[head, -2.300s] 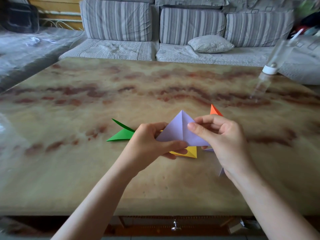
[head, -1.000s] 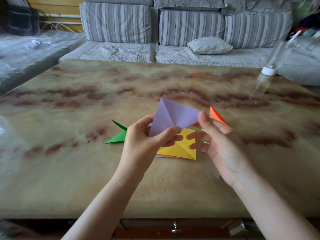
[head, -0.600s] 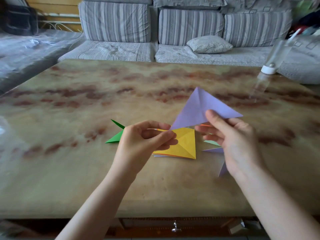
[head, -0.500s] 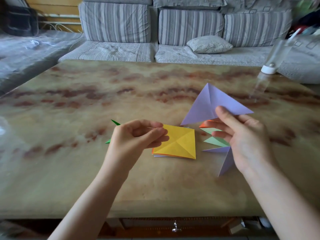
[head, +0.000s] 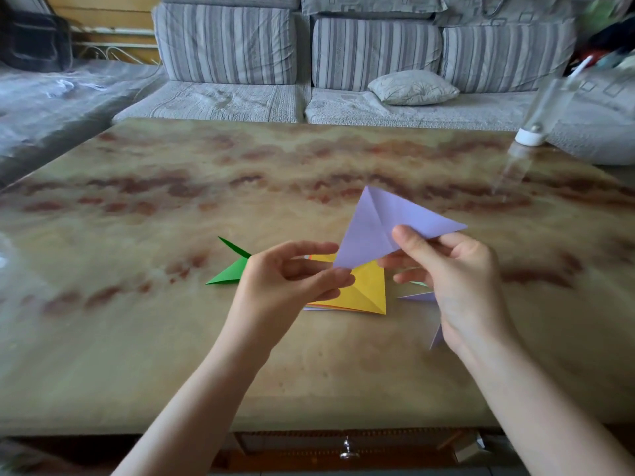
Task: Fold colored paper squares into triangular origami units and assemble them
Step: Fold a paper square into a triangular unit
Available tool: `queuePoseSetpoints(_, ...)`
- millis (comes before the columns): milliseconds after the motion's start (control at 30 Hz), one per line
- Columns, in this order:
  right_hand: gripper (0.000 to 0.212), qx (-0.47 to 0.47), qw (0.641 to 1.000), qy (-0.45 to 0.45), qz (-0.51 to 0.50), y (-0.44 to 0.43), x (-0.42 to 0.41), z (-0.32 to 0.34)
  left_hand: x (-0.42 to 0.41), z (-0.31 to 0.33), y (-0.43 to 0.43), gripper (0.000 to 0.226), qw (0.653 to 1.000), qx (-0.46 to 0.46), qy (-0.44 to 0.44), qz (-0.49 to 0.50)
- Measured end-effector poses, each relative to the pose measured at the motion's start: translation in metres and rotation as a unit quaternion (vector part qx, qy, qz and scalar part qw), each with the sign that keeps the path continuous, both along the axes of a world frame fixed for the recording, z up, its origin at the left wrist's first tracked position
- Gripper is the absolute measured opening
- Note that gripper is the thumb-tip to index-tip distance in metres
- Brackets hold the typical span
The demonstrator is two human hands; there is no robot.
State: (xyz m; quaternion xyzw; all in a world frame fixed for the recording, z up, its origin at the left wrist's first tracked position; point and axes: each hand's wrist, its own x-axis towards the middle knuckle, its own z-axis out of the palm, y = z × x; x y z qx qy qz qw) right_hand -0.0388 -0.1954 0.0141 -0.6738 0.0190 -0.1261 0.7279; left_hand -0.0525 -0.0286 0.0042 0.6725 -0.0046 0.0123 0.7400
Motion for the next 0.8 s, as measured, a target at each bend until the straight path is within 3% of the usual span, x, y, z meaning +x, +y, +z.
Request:
queuePoseSetpoints(100, 0.009, 0.025, 1.000, 0.005, -0.005, -0.011, 0.005, 0.002, 0.002, -0.001, 0.009, 0.019, 1.000, -0.011, -0.010, 0.008)
queuePoseSetpoints(200, 0.005, 0.011, 0.998, 0.023, 0.056, -0.011, 0.004, 0.001, 0.004, 0.000, 0.013, 0.018, 1.000, -0.023, -0.004, 0.020)
queuePoseSetpoints(333, 0.002, -0.055, 0.985, 0.029, 0.159, 0.000, -0.001, -0.005, 0.002, 0.005, 0.008, 0.048, 0.999, -0.034, 0.029, -0.008)
queuePoseSetpoints(467, 0.013, -0.084, 0.980, 0.000, 0.178, 0.008, -0.004, -0.007, 0.000, 0.004, 0.005, 0.019, 0.999, -0.018, 0.020, -0.017)
queuePoseSetpoints(600, 0.029, -0.048, 0.986, -0.052, 0.148, 0.009, -0.003, -0.010, 0.003, 0.000, 0.008, 0.014, 0.998, -0.063, 0.023, 0.018)
queuePoseSetpoints(700, 0.055, -0.146, 0.962, -0.144, 0.179, 0.008, -0.003, -0.013, 0.005, -0.002, 0.011, 0.012, 0.994, -0.101, 0.026, 0.023)
queuePoseSetpoints(800, 0.037, -0.228, 0.942, -0.155, 0.191, 0.011, -0.004, -0.016, 0.005, -0.002, 0.010, 0.012, 0.991, -0.128, 0.043, 0.006)
